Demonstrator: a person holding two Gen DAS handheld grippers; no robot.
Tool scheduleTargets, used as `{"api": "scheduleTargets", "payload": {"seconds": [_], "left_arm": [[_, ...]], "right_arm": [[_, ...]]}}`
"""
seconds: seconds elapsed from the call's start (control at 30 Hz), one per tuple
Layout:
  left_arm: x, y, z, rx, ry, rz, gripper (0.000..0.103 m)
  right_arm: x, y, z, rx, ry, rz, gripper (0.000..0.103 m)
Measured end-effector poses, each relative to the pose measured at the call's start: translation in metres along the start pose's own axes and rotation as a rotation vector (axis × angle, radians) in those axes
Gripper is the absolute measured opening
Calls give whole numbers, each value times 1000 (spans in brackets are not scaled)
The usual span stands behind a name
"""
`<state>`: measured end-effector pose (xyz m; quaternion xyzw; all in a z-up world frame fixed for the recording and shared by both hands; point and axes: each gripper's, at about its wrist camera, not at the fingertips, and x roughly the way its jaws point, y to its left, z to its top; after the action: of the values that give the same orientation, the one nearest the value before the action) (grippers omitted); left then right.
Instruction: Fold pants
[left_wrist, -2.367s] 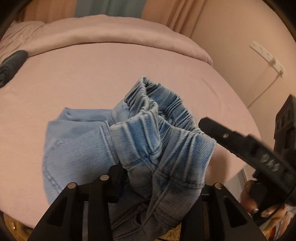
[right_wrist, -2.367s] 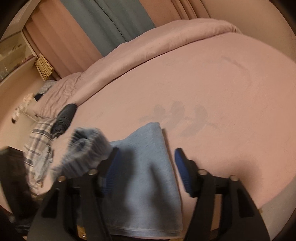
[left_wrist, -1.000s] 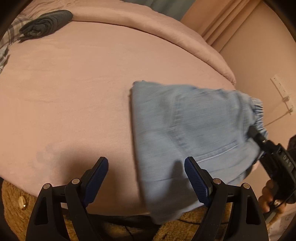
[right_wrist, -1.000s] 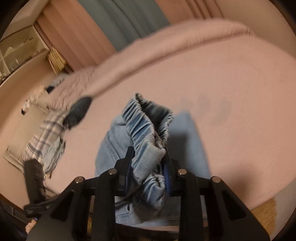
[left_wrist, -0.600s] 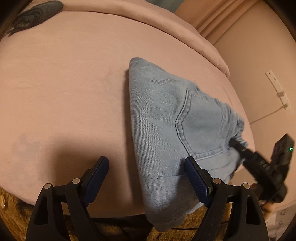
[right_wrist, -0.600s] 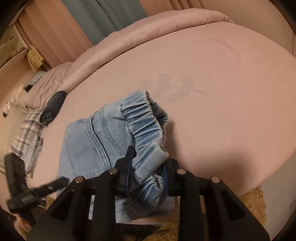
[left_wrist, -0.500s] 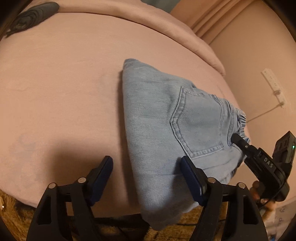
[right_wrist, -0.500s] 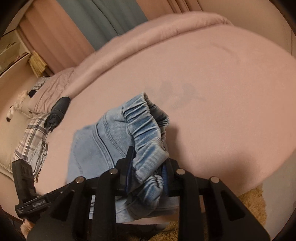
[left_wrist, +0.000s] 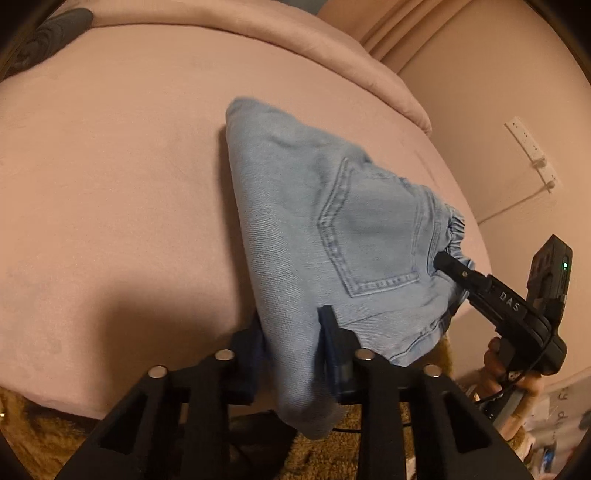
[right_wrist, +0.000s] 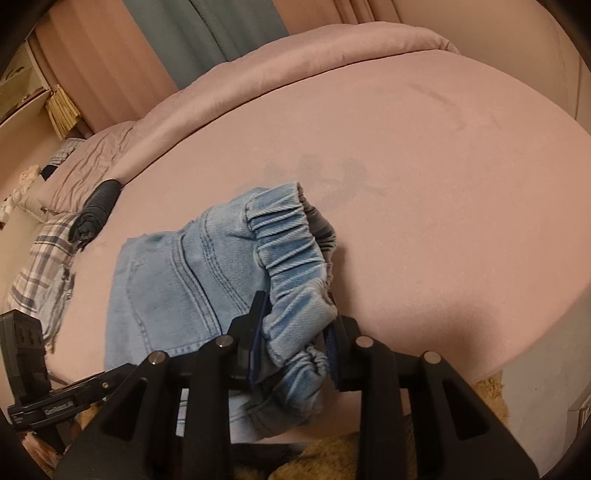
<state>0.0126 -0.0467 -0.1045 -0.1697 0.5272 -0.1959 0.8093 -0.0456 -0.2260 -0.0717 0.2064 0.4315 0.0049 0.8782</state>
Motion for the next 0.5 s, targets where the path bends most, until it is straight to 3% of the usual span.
{"api": "scheduleTargets", "payload": {"seconds": [0.07, 0.2, 0.3, 0.4, 0.5], "left_arm": [[-6, 8, 1, -14, 1, 2, 25], [5, 23, -4, -42, 30, -15, 28], [8, 20, -3, -37, 22, -18, 28], [9, 18, 1, -43, 22, -28, 28], [10, 15, -1, -39, 14, -28, 28]], "right_arm": [[1, 7, -2, -27, 6, 26, 29], [12, 15, -7, -71, 12, -19, 34], [18, 8, -8, -65, 18, -36, 42], [13, 1, -2, -28, 39, -69, 62], [-6, 9, 11, -32, 8, -97, 64]]}}
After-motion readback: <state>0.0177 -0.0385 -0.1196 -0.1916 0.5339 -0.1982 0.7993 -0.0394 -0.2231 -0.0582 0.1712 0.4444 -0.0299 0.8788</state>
